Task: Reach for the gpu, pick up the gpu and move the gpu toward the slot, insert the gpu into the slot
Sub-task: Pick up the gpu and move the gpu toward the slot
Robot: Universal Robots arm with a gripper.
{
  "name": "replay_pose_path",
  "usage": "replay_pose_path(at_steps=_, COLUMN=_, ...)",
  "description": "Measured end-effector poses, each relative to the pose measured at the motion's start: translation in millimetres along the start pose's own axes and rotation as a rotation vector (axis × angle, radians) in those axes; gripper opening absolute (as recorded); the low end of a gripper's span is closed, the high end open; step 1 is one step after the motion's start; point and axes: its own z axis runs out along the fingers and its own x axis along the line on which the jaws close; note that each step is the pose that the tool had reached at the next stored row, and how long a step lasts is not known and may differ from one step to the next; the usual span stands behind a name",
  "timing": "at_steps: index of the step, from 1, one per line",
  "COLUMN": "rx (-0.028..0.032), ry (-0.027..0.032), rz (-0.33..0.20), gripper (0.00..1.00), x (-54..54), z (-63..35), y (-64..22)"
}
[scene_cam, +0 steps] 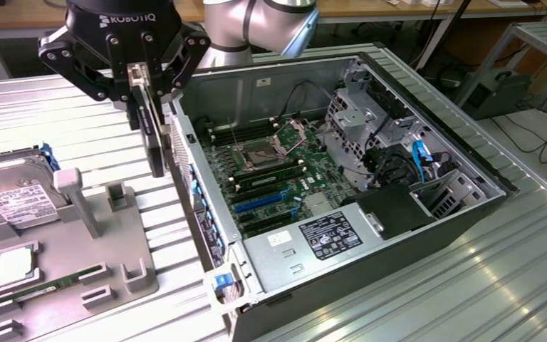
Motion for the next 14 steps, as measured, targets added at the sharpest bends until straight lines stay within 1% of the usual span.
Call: replay_pose_path(at_steps=14, rx=0.0001, ry=0.0001, rz=0.0, gripper=0.28, x=-14.4, z=0.1, y=-0.2)
